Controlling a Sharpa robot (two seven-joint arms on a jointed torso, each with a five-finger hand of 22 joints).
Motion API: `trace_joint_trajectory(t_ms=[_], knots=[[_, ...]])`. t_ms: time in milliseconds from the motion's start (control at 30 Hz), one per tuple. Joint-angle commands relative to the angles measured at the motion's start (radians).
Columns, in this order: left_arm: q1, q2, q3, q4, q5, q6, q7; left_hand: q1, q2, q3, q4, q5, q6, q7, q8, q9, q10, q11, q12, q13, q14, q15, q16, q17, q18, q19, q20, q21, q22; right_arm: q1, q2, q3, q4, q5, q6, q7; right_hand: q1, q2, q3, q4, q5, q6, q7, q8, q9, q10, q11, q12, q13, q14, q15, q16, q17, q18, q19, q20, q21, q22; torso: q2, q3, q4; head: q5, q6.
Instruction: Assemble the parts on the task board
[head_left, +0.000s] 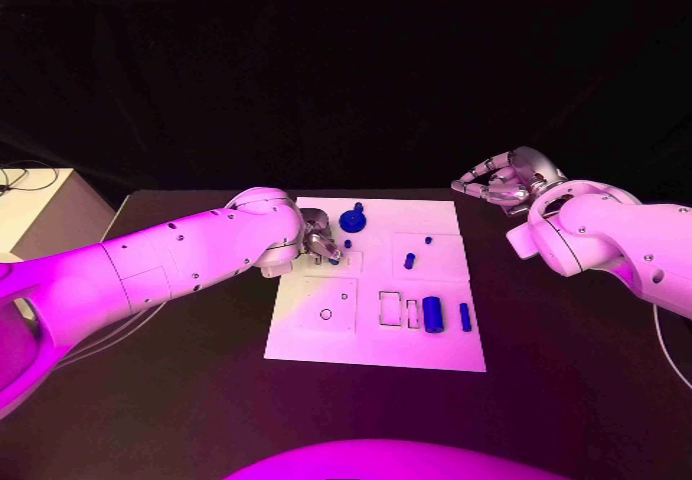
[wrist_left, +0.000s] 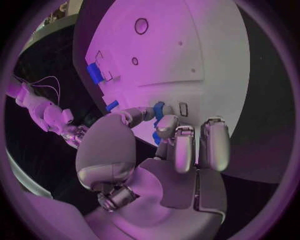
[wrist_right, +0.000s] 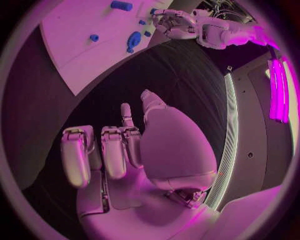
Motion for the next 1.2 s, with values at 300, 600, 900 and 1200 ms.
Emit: trace_joint_trajectory(t_ms=[300, 600, 900, 1200], knots=[[-0.012, 0.017, -0.005, -0.006, 0.009, 0.036, 0.010, -0.003, 0.008, 0.179, -0.192, -0.006, 0.027, -0.023, -0.003, 0.001, 0.000, -0.001, -0.002, 0.003, 0.106, -0.007, 0.003, 0.263, -0.019, 0.003, 0.000, 0.003, 0.007, -0.001, 0.000, 0.000, 0.001, -0.007, 0.013, 0.006, -0.017, 0.000, 0.004, 0.000, 0.002, -0.008, 0.000, 0.005, 0.005, 0.018, 0.003, -0.004, 0.178, 0.082, -0.003, -0.006, 0.167, 0.006, 0.082, -0.004, -0.005, 0.227, -0.001, -0.0002, -0.0007, -0.001, -0.002], [-0.013, 0.022, -0.005, -0.011, 0.014, 0.018, 0.010, -0.012, 0.004, 0.087, -0.153, -0.018, 0.026, -0.032, -0.016, 0.009, 0.005, -0.006, -0.006, 0.000, 0.106, -0.010, 0.003, 0.263, -0.019, 0.002, -0.001, -0.002, 0.005, -0.001, 0.000, 0.000, 0.001, -0.007, 0.012, 0.007, -0.019, 0.000, 0.004, 0.001, 0.003, -0.009, 0.000, 0.005, 0.006, 0.018, 0.003, -0.004, 0.178, 0.082, -0.003, -0.006, 0.166, 0.006, 0.082, -0.004, -0.005, 0.226, -0.001, 0.0004, 0.0005, -0.004, -0.001], [-0.014, 0.022, -0.005, -0.015, 0.012, 0.011, 0.010, -0.002, 0.006, -0.074, -0.084, -0.026, 0.045, -0.039, -0.043, 0.005, 0.001, -0.010, -0.007, 0.002, 0.106, -0.014, 0.003, 0.263, -0.018, 0.002, -0.004, -0.008, 0.001, -0.001, 0.000, 0.000, 0.001, -0.006, 0.013, 0.007, -0.019, 0.000, 0.004, 0.001, 0.003, -0.009, 0.000, 0.005, 0.006, 0.018, 0.003, -0.004, 0.178, 0.082, -0.003, -0.006, 0.166, 0.006, 0.082, -0.004, -0.005, 0.226, -0.001, 0.0003, 0.0005, -0.004, 0.000], [-0.014, 0.019, -0.005, -0.011, 0.010, 0.019, 0.009, 0.017, -0.015, -0.240, -0.012, -0.035, 0.061, -0.037, -0.065, 0.002, -0.007, -0.008, -0.008, 0.003, 0.106, -0.013, 0.003, 0.263, -0.018, 0.001, -0.005, -0.014, -0.003, -0.001, -0.001, 0.000, 0.001, -0.006, 0.011, 0.008, -0.021, 0.001, 0.004, 0.001, 0.003, -0.010, 0.000, 0.005, 0.007, 0.017, 0.003, -0.005, 0.176, 0.082, -0.003, -0.006, 0.166, 0.007, 0.081, -0.004, -0.007, 0.225, -0.001, -0.0005, 0.0003, -0.005, 0.003]])
